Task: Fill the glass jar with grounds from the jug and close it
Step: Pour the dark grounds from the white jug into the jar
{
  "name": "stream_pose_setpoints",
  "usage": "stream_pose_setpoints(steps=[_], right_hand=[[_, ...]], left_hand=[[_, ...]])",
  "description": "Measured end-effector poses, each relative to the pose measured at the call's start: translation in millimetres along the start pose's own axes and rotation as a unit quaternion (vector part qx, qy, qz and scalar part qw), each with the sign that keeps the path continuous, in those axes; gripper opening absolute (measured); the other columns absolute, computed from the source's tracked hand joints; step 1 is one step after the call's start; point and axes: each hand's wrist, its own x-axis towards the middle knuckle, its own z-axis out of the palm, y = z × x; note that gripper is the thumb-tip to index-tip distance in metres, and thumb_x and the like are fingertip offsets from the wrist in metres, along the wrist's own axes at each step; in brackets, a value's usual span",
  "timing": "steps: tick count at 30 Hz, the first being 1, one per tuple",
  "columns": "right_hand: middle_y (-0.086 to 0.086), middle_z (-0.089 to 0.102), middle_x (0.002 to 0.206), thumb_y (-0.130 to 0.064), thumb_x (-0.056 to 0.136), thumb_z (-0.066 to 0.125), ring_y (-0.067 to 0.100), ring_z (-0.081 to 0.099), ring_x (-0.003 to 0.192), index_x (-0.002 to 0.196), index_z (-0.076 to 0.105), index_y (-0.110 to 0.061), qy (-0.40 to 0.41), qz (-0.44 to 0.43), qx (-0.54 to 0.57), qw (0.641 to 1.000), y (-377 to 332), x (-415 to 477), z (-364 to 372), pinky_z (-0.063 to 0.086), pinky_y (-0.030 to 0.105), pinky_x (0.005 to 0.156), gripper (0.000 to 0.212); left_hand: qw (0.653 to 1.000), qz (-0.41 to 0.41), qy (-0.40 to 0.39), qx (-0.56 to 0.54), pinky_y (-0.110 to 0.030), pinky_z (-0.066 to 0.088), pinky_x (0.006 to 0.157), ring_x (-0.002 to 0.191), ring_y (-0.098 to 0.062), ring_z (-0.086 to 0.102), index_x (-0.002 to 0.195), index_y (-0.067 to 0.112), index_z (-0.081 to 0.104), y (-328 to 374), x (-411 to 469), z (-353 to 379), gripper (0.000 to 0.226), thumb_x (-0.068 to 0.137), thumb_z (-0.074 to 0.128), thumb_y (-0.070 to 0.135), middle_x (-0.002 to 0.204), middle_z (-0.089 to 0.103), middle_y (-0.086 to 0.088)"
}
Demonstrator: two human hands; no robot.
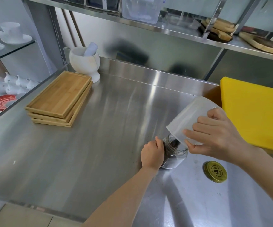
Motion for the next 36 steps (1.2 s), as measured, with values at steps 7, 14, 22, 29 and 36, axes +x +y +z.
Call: stream_pose_setpoints(steps=[7, 14, 22, 29, 36], right_hand=[[0.008, 0.058, 0.060, -0.014, 0.078, 0.060, 0.024, 0.052, 0.057, 0.070, 0.064, -0.007, 0.005, -0.001, -0.015, 1.000, -2.5, -6.2, 2.6, 0.032, 0.034, 0.064, 0.011], [0.009, 0.060, 0.065, -0.015, 0.078, 0.062, 0.020, 0.040, 0.072, 0.080, 0.059, -0.008, 0.000, -0.009, -0.014, 1.000, -4.8, -12.4, 4.6, 0.032, 0.032, 0.068, 0.008], [0.006, 0.051, 0.048, -0.019, 0.076, 0.063, 0.023, 0.045, 0.049, 0.068, 0.070, -0.002, 0.064, 0.171, 0.041, 0.982, -1.7, -17.7, 2.4, 0.028, 0.034, 0.062, 0.019], [0.020, 0.062, 0.066, -0.010, 0.080, 0.066, 0.001, 0.043, 0.059, 0.076, 0.067, -0.014, 0.195, 0.575, 0.227, 0.761, 5.1, -52.7, 7.9, 0.036, 0.032, 0.064, 0.006], [-0.003, 0.052, 0.061, -0.016, 0.087, 0.056, 0.007, 0.046, 0.052, 0.087, 0.067, -0.007, 0.296, 0.771, 0.327, 0.460, 8.4, -87.0, 49.8, 0.039, 0.019, 0.051, 0.015]], left_hand=[[1.000, 0.010, 0.009, -0.001, -0.045, 0.042, 0.065, 0.079, -0.048, 0.055, 0.043, 0.017, 0.023, 0.6, -0.3, -0.3, 0.053, 0.095, 0.031, 0.026, 0.075, 0.059, -0.033], [1.000, 0.003, 0.005, 0.003, -0.045, 0.043, 0.068, 0.082, -0.048, 0.055, 0.047, 0.007, 0.029, 0.7, 0.7, -0.6, 0.051, 0.095, 0.031, 0.025, 0.080, 0.060, -0.034], [1.000, -0.007, 0.003, 0.014, -0.047, 0.045, 0.071, 0.085, -0.047, 0.056, 0.056, -0.004, 0.037, 1.8, 0.4, -1.2, 0.051, 0.095, 0.029, 0.029, 0.082, 0.063, -0.031], [1.000, 0.019, 0.010, 0.022, -0.046, 0.045, 0.068, 0.077, -0.045, 0.056, 0.048, 0.005, 0.035, -2.3, 1.2, 1.6, 0.054, 0.095, 0.028, 0.029, 0.073, 0.061, -0.032], [0.999, 0.023, 0.019, 0.028, -0.037, 0.034, 0.056, 0.054, -0.036, 0.040, 0.042, 0.017, 0.024, -3.0, 3.5, 2.6, 0.055, 0.095, 0.029, 0.029, 0.053, 0.047, -0.024]])
